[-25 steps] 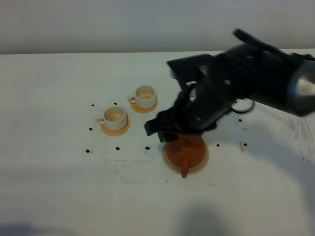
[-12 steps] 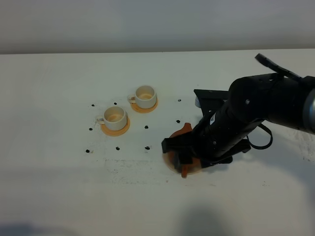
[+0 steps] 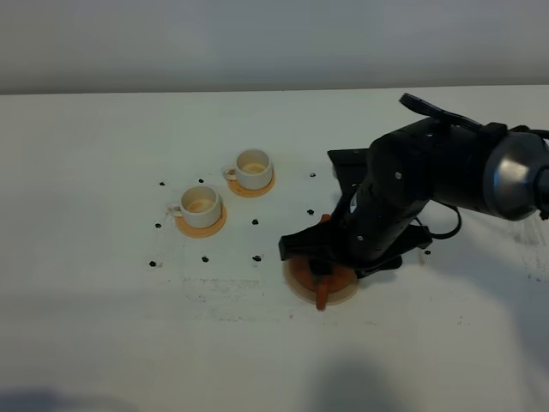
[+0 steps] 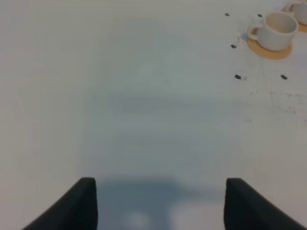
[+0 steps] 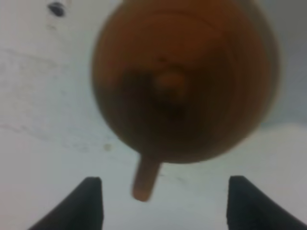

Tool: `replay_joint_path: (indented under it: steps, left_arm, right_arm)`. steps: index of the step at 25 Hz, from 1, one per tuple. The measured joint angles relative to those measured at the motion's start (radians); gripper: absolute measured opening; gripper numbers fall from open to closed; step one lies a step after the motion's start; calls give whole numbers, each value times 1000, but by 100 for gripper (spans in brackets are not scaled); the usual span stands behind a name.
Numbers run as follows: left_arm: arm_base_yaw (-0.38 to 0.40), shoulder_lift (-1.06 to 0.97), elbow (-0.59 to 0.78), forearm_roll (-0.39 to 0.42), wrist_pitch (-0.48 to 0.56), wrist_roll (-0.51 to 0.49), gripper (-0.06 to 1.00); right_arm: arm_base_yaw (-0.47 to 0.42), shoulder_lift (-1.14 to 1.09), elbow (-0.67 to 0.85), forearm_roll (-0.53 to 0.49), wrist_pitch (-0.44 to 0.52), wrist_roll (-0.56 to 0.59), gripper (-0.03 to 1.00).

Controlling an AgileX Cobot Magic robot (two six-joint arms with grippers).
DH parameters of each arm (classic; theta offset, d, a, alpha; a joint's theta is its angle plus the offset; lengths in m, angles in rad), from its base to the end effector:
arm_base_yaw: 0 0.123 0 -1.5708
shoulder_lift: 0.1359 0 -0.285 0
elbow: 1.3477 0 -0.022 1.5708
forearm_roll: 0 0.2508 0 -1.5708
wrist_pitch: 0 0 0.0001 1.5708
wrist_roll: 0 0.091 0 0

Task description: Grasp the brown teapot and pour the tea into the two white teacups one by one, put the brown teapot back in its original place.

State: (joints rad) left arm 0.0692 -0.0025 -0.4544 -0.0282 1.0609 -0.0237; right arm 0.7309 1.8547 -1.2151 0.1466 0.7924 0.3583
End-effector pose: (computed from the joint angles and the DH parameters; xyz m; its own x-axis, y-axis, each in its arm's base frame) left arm -0.0001 -0.0023 0.2645 -0.4906 -0.0715 -0.8684 -0.0662 0.9968 -0.0447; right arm 0.2631 0.2486 0.1823 -0.9525 -0.2590 -0.1602 -0.2875 0.9382 0.1928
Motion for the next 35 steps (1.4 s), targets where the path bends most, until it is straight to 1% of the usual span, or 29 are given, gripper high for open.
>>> replay_joint_path:
  steps: [22,26,35]
  left_arm:
    - [0,0,0,0,0,1,54]
    - [0,0,0,0,0,1,54]
    - [0,0,0,0,0,1,54]
  right_arm:
    - [19,91,-23,-8,0,3,54]
    - [12,102,-43,9,25,3,54]
    - [9,118,-49,34,29,3,54]
